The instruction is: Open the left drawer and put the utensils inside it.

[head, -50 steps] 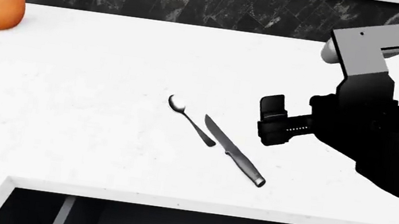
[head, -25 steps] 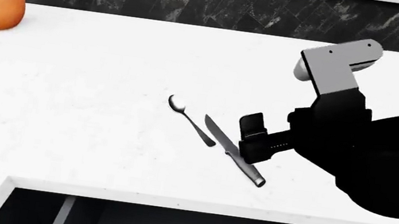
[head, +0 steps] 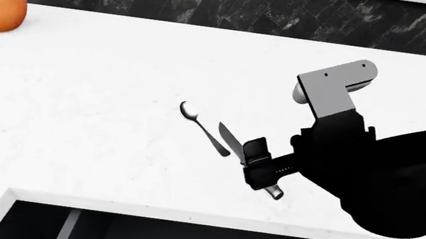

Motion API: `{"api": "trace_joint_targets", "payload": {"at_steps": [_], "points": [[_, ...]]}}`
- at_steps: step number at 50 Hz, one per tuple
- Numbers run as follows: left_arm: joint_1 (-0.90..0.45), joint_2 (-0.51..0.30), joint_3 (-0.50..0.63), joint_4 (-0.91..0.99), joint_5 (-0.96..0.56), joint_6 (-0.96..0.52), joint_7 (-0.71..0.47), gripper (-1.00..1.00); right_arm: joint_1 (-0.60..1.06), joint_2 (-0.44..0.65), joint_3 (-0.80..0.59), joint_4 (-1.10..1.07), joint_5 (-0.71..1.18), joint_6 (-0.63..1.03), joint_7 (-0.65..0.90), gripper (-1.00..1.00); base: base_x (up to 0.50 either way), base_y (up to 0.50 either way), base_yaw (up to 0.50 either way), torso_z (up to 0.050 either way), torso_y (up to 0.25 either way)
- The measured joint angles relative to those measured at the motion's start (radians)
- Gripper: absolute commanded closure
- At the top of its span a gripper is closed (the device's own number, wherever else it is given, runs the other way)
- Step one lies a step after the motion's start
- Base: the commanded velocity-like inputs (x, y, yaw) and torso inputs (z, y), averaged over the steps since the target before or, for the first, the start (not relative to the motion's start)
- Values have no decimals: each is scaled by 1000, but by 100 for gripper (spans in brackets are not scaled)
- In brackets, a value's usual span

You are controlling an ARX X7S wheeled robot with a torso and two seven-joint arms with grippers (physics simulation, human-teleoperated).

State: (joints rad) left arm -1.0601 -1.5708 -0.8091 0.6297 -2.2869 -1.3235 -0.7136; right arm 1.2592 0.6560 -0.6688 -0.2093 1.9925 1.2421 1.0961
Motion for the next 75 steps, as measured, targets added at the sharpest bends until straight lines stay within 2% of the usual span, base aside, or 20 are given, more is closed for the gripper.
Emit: {"api": "trace_joint_targets", "payload": {"at_steps": [51,75], "points": [[-9,0,11,1,-5,-1,-8,-100,-111,-28,-56,24,-155,-13,-152,-100,0,0,0,0,0],[-15,0,15,0,-1,-3,-5,-100,-132,-21,-42,60,-113,-54,-163,-100,0,0,0,0,0]]}}
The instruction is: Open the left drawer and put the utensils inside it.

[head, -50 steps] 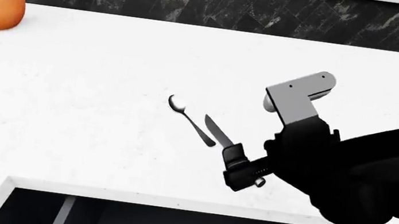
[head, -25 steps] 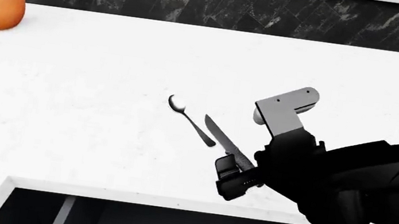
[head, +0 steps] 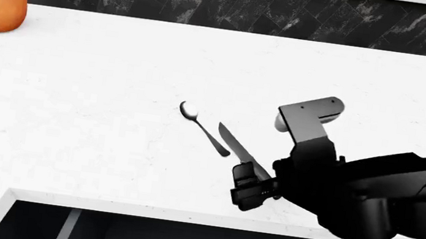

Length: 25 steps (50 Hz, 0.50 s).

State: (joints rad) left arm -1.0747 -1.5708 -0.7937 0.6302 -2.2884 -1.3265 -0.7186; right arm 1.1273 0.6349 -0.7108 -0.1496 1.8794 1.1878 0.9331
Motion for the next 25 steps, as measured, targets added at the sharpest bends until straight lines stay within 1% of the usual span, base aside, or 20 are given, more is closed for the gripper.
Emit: {"api": "trace_joint_targets", "payload": {"at_steps": [12,13,25], "points": [[-4,0,1,-1,4,-1,4,-100,-22,10,17,8,12,-30,-4,-100,0,0,0,-2,0],[-5,0,1,-1,4,-1,4,-100,-22,11,19,7,11,-31,-4,100,0,0,0,0,0],[-7,0,4,0,-1,0,-1,-100,-26,14,14,0,-10,-39,-12,100,0,0,0,-1,0]]}}
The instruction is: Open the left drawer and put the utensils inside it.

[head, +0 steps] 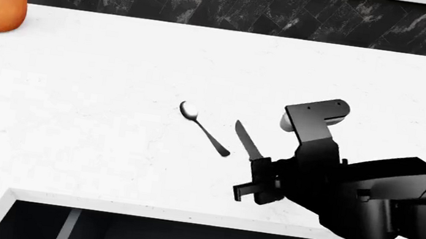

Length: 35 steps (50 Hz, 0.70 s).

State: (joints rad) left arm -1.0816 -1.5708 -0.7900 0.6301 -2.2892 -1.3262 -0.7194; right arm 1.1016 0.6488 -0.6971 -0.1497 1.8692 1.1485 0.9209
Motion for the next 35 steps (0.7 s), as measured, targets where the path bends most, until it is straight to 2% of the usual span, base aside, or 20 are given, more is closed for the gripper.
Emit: {"api": "trace_joint_targets", "payload": {"at_steps": [35], "points": [[-8,0,6,-2,3,-2,3,-100,28,30,-26,-8,21,-23,69,100,0,0,0,0,0]]}}
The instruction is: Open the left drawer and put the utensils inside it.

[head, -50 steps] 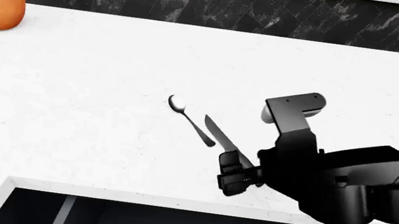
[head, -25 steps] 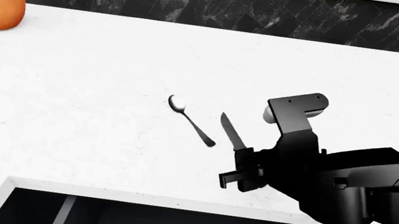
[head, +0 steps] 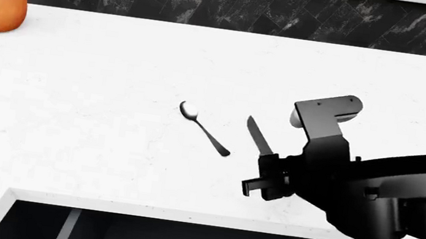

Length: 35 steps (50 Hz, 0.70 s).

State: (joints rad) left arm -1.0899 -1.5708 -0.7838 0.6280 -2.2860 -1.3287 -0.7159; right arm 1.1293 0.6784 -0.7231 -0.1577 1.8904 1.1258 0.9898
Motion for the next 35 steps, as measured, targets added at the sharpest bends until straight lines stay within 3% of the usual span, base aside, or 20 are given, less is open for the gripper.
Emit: {"api": "trace_joint_targets", "payload": {"at_steps": [11,22,35], "points": [[-2,0,2,1,-3,1,-3,-100,70,38,25,-34,71,0,70,100,0,0,0,0,0],[-6,0,3,1,-1,1,1,-100,152,170,63,-136,153,61,111,100,0,0,0,0,0],[-10,0,4,2,2,3,5,-100,216,285,113,-254,61,217,5,100,0,0,0,0,0]]}}
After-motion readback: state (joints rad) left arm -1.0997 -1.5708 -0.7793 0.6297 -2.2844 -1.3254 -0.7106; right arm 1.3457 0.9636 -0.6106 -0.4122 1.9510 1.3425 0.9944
